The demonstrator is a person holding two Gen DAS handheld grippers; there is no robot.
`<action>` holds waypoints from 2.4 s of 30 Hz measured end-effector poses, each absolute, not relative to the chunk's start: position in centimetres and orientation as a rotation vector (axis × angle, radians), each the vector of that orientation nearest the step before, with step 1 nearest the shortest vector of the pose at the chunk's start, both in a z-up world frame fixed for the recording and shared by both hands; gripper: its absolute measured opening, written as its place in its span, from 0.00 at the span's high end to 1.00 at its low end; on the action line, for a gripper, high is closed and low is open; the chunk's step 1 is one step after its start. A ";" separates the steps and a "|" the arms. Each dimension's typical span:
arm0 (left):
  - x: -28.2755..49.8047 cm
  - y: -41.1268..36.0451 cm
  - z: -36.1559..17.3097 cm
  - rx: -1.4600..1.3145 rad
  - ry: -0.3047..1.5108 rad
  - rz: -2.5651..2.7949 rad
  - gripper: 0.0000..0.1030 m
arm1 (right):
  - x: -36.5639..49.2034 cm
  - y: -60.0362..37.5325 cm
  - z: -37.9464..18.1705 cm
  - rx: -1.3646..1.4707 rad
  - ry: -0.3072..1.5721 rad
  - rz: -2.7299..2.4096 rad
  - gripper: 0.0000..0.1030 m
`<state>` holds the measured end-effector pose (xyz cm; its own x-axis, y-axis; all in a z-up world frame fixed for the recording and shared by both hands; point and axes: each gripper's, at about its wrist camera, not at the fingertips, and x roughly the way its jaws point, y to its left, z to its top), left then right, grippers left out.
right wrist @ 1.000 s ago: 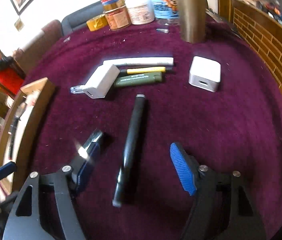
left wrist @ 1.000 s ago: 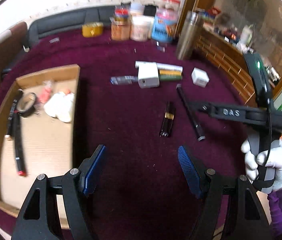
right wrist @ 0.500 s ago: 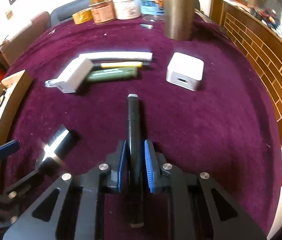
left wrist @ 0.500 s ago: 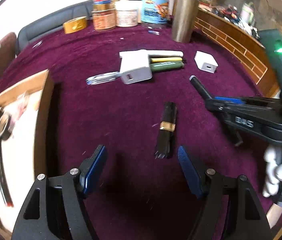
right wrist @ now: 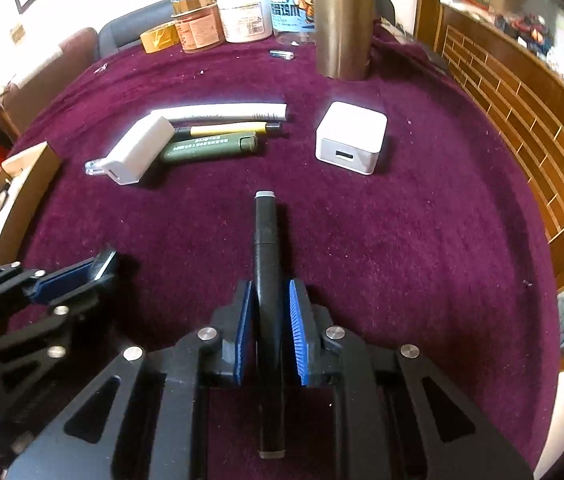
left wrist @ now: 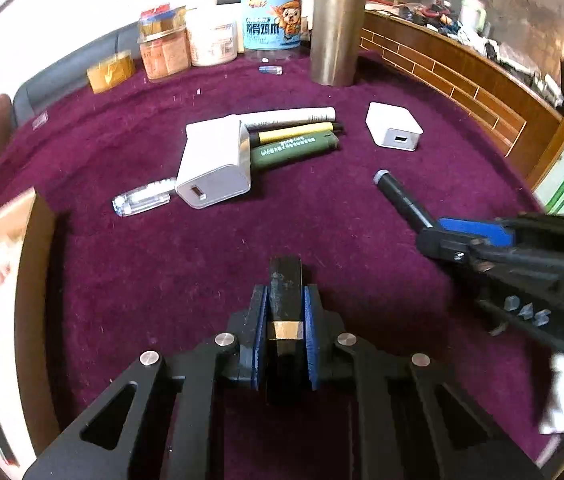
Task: Organize rigid objects
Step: 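Carry the lipstick and marker into the box and open both tools, then grasp the white charger with the right tool and lift it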
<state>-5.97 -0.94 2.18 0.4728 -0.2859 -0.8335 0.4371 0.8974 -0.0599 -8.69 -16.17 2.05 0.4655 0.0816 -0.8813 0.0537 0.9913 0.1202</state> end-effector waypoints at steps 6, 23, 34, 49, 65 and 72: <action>-7.8 2.8 4.0 0.008 0.981 -0.467 0.87 | -10.1 -16.6 3.3 0.275 1.056 0.079 0.88; -13.2 22.3 10.1 -0.262 0.813 -0.224 0.87 | -9.3 -1.1 9.3 0.347 1.045 0.510 0.88; -11.0 31.4 5.7 -0.231 0.899 0.021 0.86 | -5.8 10.0 4.6 0.369 1.234 0.627 0.88; -9.9 33.7 3.2 -0.278 0.936 0.007 0.73 | -3.7 16.8 2.8 0.236 1.255 0.586 0.87; -14.8 31.4 8.5 -0.368 0.786 -0.059 0.48 | -6.1 5.8 10.0 0.255 0.970 0.493 0.65; -16.5 25.6 9.8 -0.364 0.759 -0.232 0.44 | 0.7 -5.9 9.1 0.211 0.934 0.081 0.52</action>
<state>-16.50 25.61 9.81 0.7047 -0.3333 -0.6263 0.0740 0.9125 -0.4023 0.69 -5.87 9.08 0.5932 0.1605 -0.7889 0.0218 0.9764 0.2150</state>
